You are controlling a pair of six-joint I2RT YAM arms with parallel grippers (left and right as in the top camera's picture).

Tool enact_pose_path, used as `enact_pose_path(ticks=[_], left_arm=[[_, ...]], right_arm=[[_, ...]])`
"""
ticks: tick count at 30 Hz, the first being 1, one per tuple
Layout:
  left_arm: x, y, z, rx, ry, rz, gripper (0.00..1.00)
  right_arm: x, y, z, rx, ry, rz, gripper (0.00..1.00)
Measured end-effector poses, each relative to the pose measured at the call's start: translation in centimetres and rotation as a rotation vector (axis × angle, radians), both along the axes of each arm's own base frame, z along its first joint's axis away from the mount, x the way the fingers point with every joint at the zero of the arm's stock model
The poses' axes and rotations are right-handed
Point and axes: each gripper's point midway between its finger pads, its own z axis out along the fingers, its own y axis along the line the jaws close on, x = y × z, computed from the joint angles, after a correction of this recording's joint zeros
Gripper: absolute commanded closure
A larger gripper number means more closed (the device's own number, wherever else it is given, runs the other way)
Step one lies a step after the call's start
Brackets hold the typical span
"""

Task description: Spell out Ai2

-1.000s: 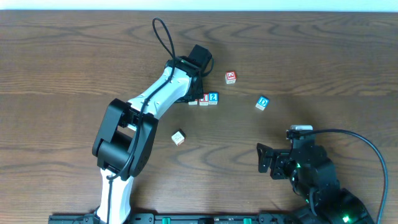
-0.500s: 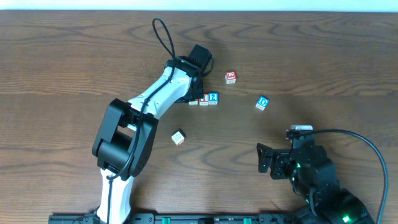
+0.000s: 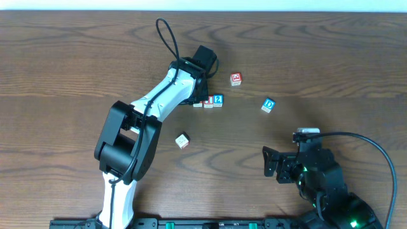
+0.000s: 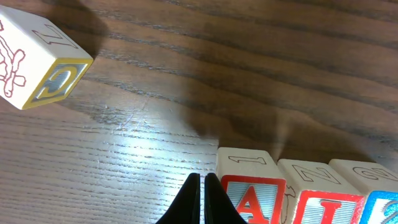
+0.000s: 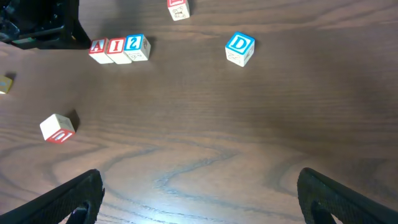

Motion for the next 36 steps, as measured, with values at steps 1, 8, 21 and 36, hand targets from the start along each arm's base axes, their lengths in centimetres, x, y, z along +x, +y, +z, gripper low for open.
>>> enact_pose_path(ticks=[1,8,21,36], left_arm=[[0.0,-0.01,0.0,0.0,0.0,0.0,0.94],[0.02,-0.02,0.0,-0.001,-0.001,0.0,0.94],[0.04,-0.04,0.01,-0.002,-0.002,0.0,0.94],[-0.02,-0.45,0.0,-0.024,0.004,-0.005,0.94]], right_arm=[[0.0,0.0,0.0,0.0,0.0,0.0,0.01],[0.0,0.0,0.0,0.0,0.0,0.0,0.01],[-0.01,0.0,-0.02,0.0,0.001,0.0,0.01],[0.0,0.0,-0.02,0.0,0.0,0.0,0.01]])
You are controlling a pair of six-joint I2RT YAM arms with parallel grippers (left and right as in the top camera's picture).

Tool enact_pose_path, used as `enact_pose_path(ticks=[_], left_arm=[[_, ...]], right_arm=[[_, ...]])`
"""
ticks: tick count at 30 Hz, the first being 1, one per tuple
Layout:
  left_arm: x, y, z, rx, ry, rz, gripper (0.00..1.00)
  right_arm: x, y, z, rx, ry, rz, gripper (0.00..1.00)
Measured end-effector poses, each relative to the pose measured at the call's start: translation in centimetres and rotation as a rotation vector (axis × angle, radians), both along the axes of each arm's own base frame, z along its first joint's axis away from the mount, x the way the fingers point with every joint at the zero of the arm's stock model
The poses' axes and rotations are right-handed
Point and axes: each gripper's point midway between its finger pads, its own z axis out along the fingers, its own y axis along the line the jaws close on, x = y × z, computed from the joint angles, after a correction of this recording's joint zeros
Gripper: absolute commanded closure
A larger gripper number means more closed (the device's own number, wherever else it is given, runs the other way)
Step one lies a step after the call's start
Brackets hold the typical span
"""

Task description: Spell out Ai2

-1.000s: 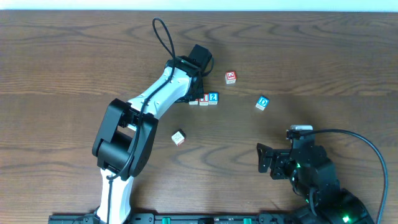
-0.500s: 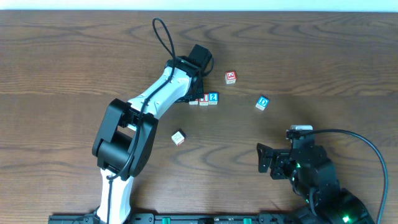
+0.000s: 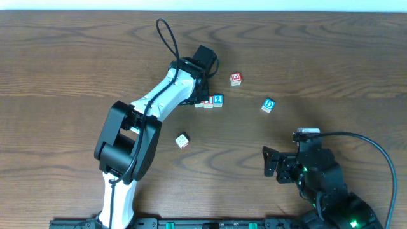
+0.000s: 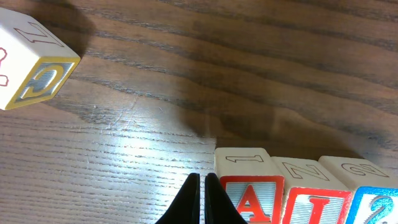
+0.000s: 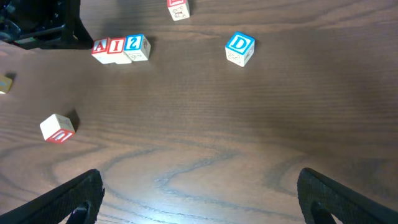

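Note:
Three letter blocks stand in a row: the red A block (image 4: 250, 199), the red I block (image 4: 317, 205) and the blue 2 block (image 4: 376, 208). The right wrist view shows the same row as A (image 5: 99, 47), I (image 5: 116, 45), 2 (image 5: 134, 43). My left gripper (image 4: 202, 199) is shut and empty, its tips low on the table against the A block's left side. In the overhead view the left wrist covers the row's left end (image 3: 208, 102). My right gripper (image 5: 199, 193) stands open and empty near the front right (image 3: 280, 164).
A blue D block (image 3: 268, 105) lies right of the row. A red block (image 3: 236, 79) sits behind it. Another red-faced block (image 3: 182, 140) lies nearer the front. A yellow C block (image 4: 34, 71) sits left of the left gripper.
The A block has shifted slightly right, closer against the I block, and my shut left gripper has moved slightly right with it. The right arm has not moved.

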Motion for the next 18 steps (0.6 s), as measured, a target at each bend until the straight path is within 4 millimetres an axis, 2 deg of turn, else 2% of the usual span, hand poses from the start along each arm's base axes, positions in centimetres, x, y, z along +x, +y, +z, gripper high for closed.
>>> enact_pose_path(ticks=[18], left_arm=[[0.2,-0.11,0.05,-0.003,-0.009,-0.008,0.94]], right_arm=[[0.0,0.0,0.0,0.0,0.0,0.0,0.01]])
